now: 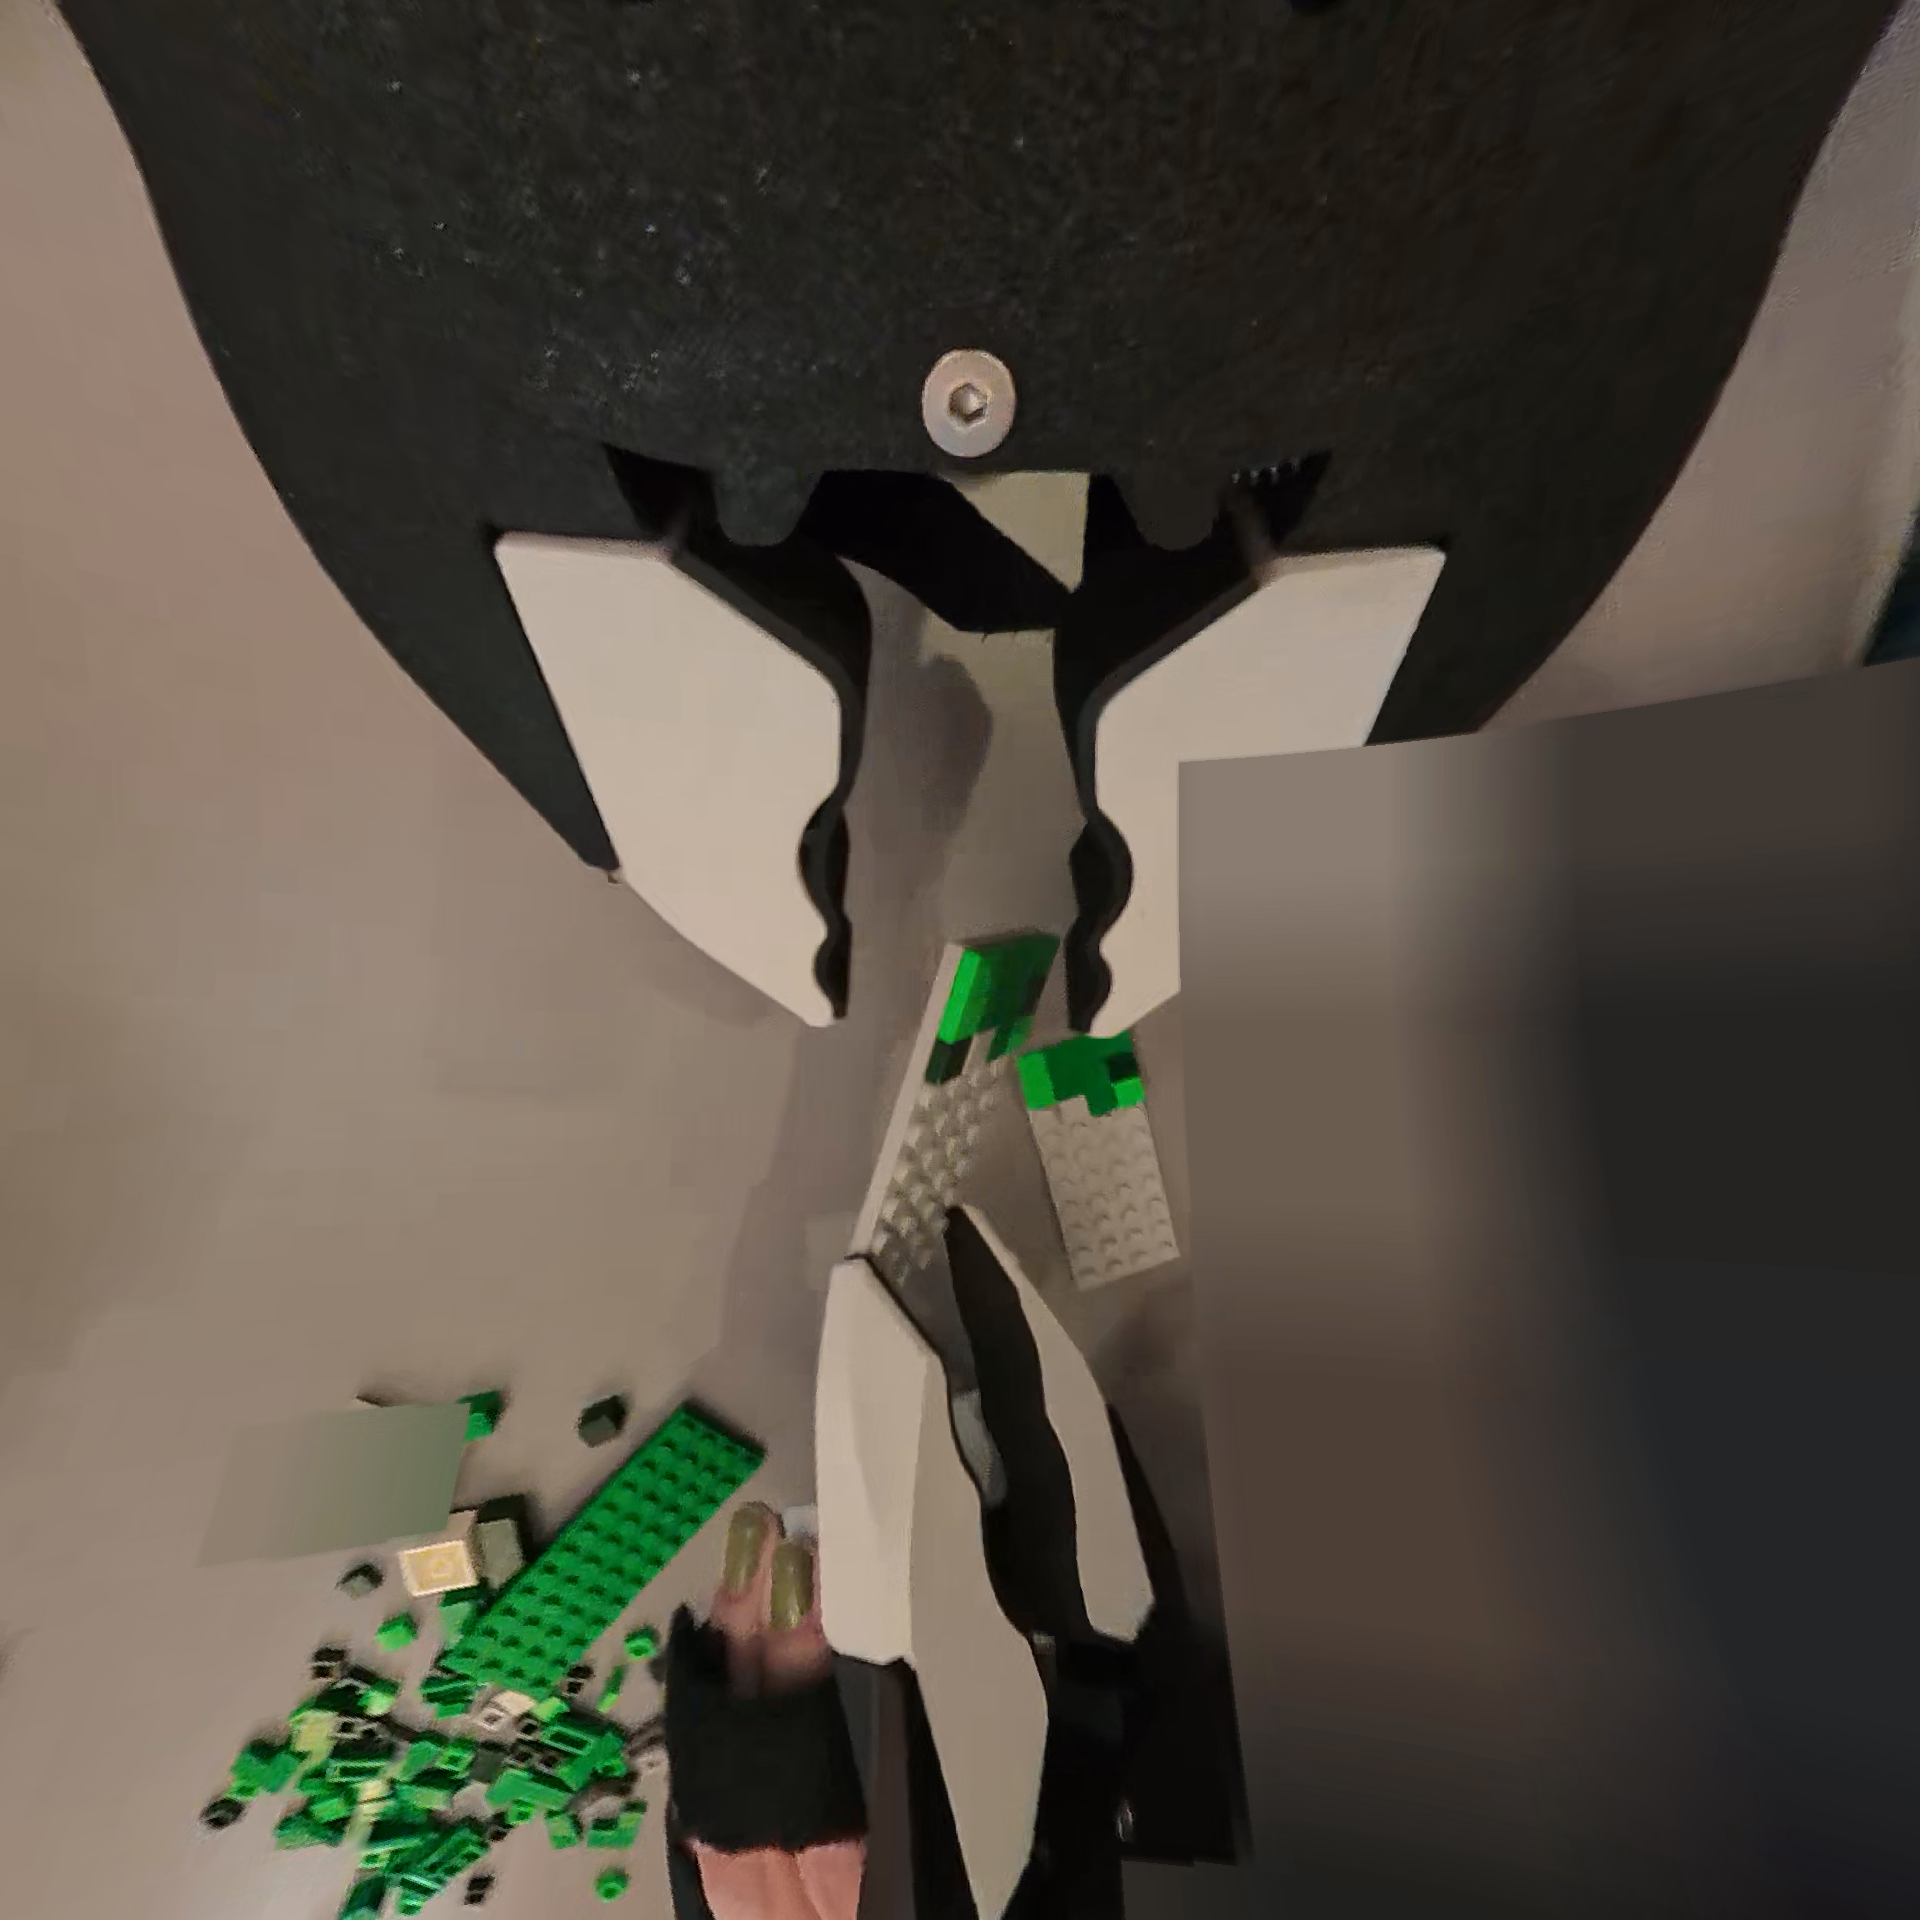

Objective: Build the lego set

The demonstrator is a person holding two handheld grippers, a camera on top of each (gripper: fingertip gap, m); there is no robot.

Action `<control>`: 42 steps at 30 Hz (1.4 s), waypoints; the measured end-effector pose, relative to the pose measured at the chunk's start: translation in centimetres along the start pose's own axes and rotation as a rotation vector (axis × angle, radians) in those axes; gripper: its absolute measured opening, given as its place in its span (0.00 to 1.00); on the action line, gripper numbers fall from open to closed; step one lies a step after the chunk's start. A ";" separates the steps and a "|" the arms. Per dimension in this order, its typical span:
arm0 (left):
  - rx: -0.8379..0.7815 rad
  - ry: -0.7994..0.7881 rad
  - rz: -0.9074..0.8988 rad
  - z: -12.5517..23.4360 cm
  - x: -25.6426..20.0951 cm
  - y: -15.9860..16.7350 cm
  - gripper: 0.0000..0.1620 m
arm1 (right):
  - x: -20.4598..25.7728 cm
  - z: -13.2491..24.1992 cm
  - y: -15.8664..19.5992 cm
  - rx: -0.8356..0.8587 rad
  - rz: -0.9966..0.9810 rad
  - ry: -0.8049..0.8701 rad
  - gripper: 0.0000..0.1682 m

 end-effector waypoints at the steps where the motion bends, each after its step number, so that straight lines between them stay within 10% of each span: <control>1: 0.002 -0.003 0.012 0.0 0.1 0.1 0.19 | -0.2 0.2 0.2 0.010 0.024 0.042 0.25; 21: 0.282 0.300 0.824 -2.0 -2.1 5.0 0.26 | -2.6 1.7 -0.9 -0.188 -0.020 0.423 0.21; 28: 0.178 -0.136 0.830 3.0 2.0 5.6 0.36 | -4.9 0.7 -4.8 -0.210 -0.038 0.482 0.19; 36: 0.457 -0.906 0.516 19.7 4.4 14.4 0.17 | -10.3 -7.2 -13.4 -0.080 0.013 0.390 0.11; 42: 0.463 -1.199 0.652 28.1 5.1 18.3 0.18 | -15.2 -15.9 -18.5 0.019 -0.439 0.105 0.09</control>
Point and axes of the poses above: each gripper's, where its closed fingertips meet, z back along the fingers, y out of its underside, x = y × z across the jaws, the point moved 1 cm from there along z, back along the fingers, and after that the axes turned 1 degree about -y, right-handed, at the moved point
